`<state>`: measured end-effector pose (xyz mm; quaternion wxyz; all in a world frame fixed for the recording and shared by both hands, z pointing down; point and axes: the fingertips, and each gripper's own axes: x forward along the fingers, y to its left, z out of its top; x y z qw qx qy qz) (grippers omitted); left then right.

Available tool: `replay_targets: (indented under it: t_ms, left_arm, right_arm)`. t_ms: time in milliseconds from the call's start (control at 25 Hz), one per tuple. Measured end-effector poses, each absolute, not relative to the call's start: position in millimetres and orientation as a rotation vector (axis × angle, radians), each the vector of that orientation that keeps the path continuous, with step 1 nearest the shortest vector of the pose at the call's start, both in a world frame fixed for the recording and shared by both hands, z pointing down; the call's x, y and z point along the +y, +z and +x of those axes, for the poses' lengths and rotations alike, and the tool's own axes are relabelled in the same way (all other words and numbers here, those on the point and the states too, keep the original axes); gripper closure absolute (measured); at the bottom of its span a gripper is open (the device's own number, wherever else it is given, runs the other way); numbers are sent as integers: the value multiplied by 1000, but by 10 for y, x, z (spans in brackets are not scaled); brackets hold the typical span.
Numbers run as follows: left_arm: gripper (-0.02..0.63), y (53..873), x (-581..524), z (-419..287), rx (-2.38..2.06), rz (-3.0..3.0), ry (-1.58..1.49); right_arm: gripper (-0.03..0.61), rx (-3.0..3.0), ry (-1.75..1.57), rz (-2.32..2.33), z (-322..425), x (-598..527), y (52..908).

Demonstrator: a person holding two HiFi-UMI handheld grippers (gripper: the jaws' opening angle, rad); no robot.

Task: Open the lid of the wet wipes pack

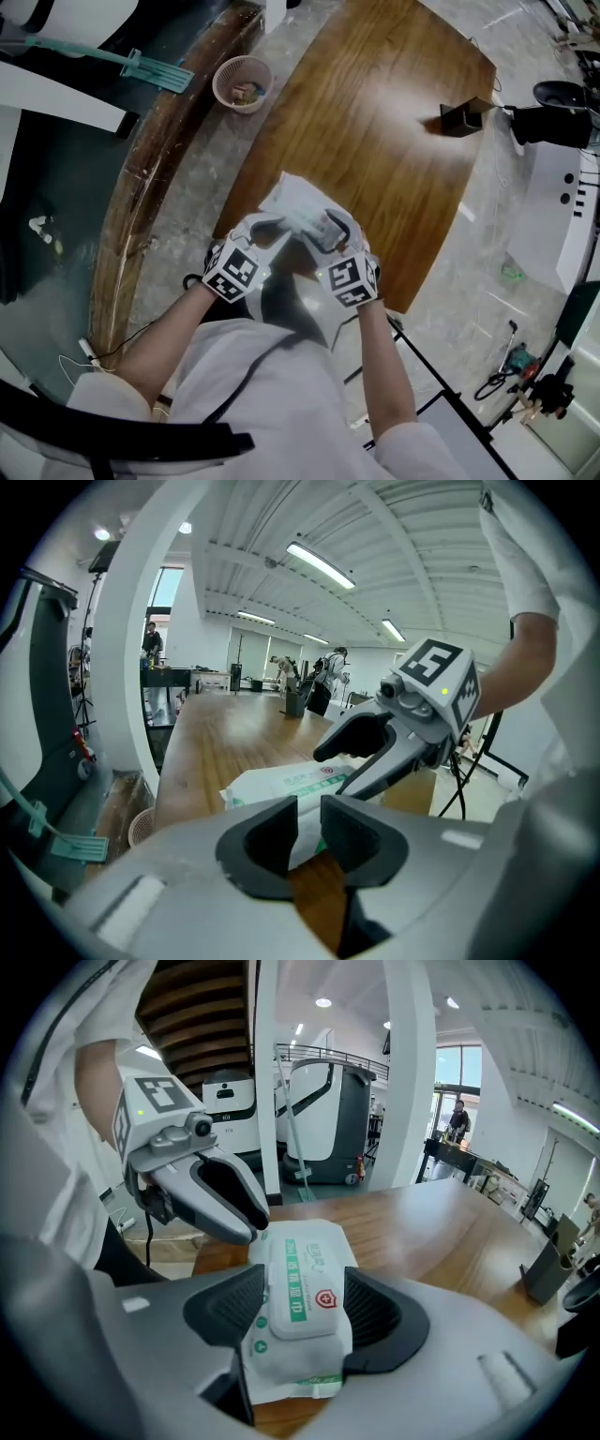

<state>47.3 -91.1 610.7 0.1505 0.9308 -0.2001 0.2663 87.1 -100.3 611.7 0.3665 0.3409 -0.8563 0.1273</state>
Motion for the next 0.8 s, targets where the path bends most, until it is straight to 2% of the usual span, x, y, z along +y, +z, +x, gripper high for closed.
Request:
replay_targets:
  t_ms: [800]
  left_arm:
    - [558,6347,-824,600,-524,2688,878]
  right_arm:
    - [305,-2197,428,783,882,-1045,6249]
